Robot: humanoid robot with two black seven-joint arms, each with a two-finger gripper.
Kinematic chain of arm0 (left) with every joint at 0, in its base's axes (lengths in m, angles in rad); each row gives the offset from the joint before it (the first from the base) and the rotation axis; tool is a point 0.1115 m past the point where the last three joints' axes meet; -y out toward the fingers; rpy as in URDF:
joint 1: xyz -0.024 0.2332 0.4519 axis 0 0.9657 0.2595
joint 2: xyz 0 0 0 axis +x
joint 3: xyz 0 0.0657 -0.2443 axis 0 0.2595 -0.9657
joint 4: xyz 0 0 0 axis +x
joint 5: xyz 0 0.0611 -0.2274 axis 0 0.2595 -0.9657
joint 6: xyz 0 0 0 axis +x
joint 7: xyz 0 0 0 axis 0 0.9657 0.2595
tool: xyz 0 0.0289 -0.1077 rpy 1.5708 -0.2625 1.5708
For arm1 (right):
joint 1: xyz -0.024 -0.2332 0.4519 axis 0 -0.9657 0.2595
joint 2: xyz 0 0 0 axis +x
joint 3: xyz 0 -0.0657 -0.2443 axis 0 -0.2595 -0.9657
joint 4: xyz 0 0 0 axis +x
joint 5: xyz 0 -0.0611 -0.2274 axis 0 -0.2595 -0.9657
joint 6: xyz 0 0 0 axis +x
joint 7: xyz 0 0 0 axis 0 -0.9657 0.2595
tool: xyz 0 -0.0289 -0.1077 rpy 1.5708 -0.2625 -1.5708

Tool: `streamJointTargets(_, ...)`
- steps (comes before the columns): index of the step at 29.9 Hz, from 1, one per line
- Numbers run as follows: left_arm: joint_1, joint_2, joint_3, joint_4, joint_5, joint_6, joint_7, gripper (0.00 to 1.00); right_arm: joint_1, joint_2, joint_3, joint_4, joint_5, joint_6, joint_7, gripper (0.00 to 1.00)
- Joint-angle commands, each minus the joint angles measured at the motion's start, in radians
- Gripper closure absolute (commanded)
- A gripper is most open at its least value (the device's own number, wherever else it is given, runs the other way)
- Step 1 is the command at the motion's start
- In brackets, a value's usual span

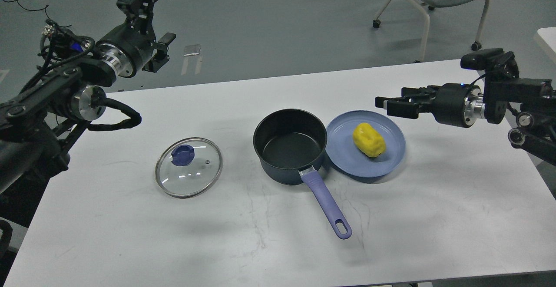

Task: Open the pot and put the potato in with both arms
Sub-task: 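Reach the right gripper to the yellow potato on the blue plate and grasp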

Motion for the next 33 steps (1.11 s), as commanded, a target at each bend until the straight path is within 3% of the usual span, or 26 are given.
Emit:
streamJointTargets(1,0.009,0.003,-0.002,0.002,-0.001,-0.002,0.002,0.02,0.011,0.037,-0.083,-0.049,-0.005,-0.032,0.003,0.04)
streamJointTargets(9,0.045,0.024,-0.002,0.003,0.000,-0.015,-0.003,0.02,0.001,0.125,-0.110,-0.146,-0.005,-0.037,0.005,0.04)
streamJointTargets(11,0.053,0.029,-0.002,0.003,0.000,-0.016,-0.020,0.02,0.001,0.145,-0.112,-0.163,-0.005,-0.046,0.005,0.05)
streamJointTargets(16,0.059,0.037,-0.002,0.005,0.013,-0.018,-0.055,0.02,-0.005,0.154,-0.167,-0.185,-0.005,-0.086,0.007,0.21)
streamJointTargets(23,0.088,0.035,-0.002,0.006,0.023,-0.015,-0.096,0.02,-0.014,0.175,-0.195,-0.201,-0.002,-0.129,0.016,0.22)
streamJointTargets(27,0.098,0.034,-0.002,0.006,0.023,-0.013,-0.118,0.02,-0.045,0.191,-0.196,-0.203,-0.002,-0.134,0.036,0.41)
streamJointTargets(33,0.099,0.032,0.000,0.006,0.023,-0.011,-0.127,0.02,-0.043,0.214,-0.196,-0.238,-0.002,-0.137,0.043,0.51)
